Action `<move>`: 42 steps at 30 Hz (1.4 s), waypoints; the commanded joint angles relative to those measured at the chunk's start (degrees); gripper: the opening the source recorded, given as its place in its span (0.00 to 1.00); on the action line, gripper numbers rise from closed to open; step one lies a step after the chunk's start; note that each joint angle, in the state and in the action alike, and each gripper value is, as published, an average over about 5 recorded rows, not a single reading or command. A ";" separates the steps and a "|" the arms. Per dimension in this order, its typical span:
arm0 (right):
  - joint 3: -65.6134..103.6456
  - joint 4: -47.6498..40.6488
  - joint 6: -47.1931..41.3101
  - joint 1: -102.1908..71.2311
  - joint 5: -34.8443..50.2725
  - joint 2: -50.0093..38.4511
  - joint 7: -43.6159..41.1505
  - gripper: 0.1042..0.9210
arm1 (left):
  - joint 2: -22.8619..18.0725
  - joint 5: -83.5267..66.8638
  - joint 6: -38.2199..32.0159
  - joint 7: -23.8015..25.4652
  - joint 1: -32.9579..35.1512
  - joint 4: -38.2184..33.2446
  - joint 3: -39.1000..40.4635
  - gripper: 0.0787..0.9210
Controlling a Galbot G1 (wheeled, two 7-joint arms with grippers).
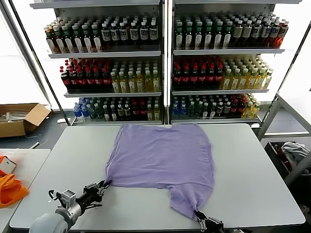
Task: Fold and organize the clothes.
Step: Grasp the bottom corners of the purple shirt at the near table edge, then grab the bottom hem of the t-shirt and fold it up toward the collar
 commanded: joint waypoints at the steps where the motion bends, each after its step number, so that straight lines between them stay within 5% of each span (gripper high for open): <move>1: 0.47 1.90 1.28 -0.84 0.46 -1.04 -0.54 0.00 | 0.03 0.00 0.14 0.01 0.49 -1.08 -0.39 0.02; 17: 7.75 12.84 4.02 -14.10 4.19 -7.59 -2.87 0.00 | 0.74 0.23 1.40 0.28 13.71 -13.28 -6.46 0.01; 25: 6.04 9.86 6.88 -5.35 9.22 -7.77 1.34 0.00 | 1.17 0.89 2.47 1.84 18.74 -17.20 -11.27 0.01; 42: 2.80 -6.67 11.28 21.10 20.59 -11.23 6.84 0.00 | 8.50 -3.12 8.12 5.49 3.55 -9.36 -5.32 0.01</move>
